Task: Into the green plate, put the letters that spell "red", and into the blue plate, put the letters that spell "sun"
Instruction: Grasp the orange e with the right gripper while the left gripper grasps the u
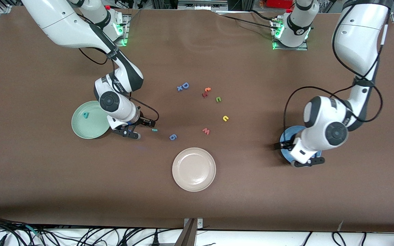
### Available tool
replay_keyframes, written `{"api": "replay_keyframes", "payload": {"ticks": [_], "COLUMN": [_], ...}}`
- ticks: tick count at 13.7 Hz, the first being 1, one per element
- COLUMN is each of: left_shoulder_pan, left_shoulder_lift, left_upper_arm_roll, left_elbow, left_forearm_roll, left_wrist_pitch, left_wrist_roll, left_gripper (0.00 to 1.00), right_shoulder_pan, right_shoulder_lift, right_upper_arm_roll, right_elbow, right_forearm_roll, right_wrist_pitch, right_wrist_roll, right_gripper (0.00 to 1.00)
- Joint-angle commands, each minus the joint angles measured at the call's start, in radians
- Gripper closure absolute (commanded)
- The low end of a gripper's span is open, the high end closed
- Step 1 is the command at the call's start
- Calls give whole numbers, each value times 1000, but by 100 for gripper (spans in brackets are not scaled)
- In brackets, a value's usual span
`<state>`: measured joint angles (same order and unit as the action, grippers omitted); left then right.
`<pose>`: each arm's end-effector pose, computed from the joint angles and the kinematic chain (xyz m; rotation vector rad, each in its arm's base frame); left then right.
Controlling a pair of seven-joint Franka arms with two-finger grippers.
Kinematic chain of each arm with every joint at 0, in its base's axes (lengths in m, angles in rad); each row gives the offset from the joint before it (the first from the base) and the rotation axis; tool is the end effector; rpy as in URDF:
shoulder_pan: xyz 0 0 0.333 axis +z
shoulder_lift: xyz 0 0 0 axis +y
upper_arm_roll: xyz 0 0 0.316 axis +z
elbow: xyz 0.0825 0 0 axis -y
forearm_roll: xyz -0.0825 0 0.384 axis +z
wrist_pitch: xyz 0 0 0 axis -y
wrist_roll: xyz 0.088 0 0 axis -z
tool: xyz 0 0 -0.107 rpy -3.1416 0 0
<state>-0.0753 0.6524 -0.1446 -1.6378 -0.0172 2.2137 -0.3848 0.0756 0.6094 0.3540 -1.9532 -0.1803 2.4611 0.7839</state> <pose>0.6666 -0.1380 0.2335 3.0460 0.3087 -0.1495 0.5566 0.2504 0.1745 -3.0660 0.4061 0.1504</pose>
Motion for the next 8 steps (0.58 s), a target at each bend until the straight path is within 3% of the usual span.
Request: {"api": "replay_keyframes", "payload": {"ticks": [1,3,4,6,8], "left_shoulder_pan": [-75,-159,-211,-271,-311], "left_shoulder_lift": [-60,-88,-89,-91,-96], "left_upper_arm_roll": [-20,-17,-15,-20,-29], "left_elbow": [-153,-256,-289,-321,-339], "left_forearm_roll": [36,36,55,202,325], "left_wrist_pitch": [156,278,317,322,319], "left_wrist_roll": [-171,-322,-394,-597,-767], "left_gripper": [0,0,0,0,0], "right_shoulder_pan": [7,7,9,12,18], "right_shoulder_lift": [-2,-5,-5,-5,-5], "right_upper_arm_roll": [-13,-13,-13,-13,-13], "right_elbow": [-27,-35,-35,-32,-30], "right_forearm_roll": [-38,-38,-38,-38,-38], "right_wrist_pitch": [2,1,2,2,4], "right_wrist_roll": [21,23,25,38,43], "right_gripper": [15,27,28,28,36]}}
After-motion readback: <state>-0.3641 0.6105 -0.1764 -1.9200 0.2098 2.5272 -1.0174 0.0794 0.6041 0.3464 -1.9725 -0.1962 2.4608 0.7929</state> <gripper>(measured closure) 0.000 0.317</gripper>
